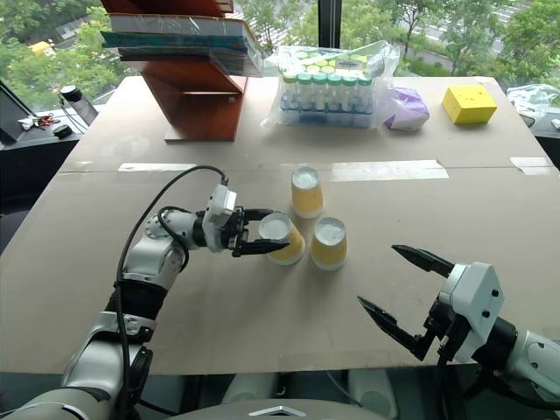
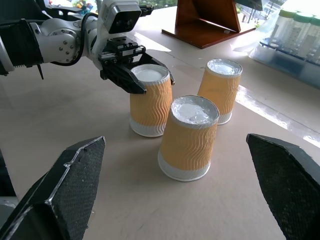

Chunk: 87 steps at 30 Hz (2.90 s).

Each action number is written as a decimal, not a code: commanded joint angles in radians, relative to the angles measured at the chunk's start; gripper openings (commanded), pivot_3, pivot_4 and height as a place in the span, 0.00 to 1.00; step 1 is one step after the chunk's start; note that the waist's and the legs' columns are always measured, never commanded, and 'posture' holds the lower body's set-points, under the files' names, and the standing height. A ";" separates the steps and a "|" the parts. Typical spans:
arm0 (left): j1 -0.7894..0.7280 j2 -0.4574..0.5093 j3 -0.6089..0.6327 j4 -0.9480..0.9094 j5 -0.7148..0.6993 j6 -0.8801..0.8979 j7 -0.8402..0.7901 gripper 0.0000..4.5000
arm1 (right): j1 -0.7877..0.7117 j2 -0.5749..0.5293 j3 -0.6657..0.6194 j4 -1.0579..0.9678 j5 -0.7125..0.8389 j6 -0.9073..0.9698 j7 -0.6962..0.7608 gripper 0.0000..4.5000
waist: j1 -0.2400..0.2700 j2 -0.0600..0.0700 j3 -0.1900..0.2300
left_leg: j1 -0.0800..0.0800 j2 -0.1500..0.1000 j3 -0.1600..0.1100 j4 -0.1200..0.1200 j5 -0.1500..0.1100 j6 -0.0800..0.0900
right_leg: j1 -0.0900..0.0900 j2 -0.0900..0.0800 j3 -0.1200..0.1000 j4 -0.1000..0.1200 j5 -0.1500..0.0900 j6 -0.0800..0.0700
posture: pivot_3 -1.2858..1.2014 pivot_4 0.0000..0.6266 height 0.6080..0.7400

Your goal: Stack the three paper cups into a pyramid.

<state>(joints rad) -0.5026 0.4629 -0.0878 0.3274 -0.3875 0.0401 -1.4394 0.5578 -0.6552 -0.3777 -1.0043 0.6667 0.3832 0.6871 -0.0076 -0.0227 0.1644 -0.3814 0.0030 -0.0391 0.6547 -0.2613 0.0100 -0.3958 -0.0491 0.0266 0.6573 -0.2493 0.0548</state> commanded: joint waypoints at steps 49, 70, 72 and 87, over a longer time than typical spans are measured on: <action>-0.225 0.023 0.063 -0.121 -0.081 0.408 0.272 0.98 | 0.020 0.021 0.039 -0.015 -0.046 -0.068 -0.009 1.00 | -0.003 -0.001 0.001 | -0.001 -0.001 -0.004 0.002 0.000 0.000 | 0.001 0.001 -0.003 0.000 0.000 0.000 | 0.52 0.24 1.00; -0.033 0.231 0.057 -0.127 -0.118 0.392 -0.087 0.01 | 0.026 0.041 0.058 -0.020 -0.070 -0.075 -0.020 1.00 | -0.007 -0.002 0.001 | -0.002 0.001 -0.006 0.003 0.000 0.000 | 0.000 0.000 -0.003 0.001 0.000 0.000 | 0.52 0.24 1.00; 0.002 0.246 0.047 -0.168 -0.118 0.401 -0.098 0.01 | 0.026 0.039 0.056 -0.020 -0.068 -0.074 -0.018 1.00 | -0.006 -0.001 0.001 | -0.001 0.002 -0.008 0.002 0.000 0.000 | 0.000 0.000 -0.003 0.001 0.000 0.000 | 0.52 0.24 1.00; 0.029 0.223 -0.029 -0.221 -0.056 0.371 -0.068 0.01 | 0.014 0.022 0.042 -0.026 -0.047 -0.056 -0.026 1.00 | -0.002 -0.001 0.001 | -0.002 0.002 -0.009 0.002 0.000 0.000 | 0.000 0.000 -0.003 0.001 0.000 0.000 | 0.52 0.24 1.00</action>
<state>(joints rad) -0.4595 0.6906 -0.1154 0.1354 -0.4506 0.4268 -1.5160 0.5670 -0.6251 -0.3139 -0.9985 0.6032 0.3294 0.6670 -0.0100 -0.0241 0.1657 -0.3832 0.0046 -0.0484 0.6571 -0.2613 0.0100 -0.3957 -0.0491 0.0231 0.6580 -0.2495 0.0546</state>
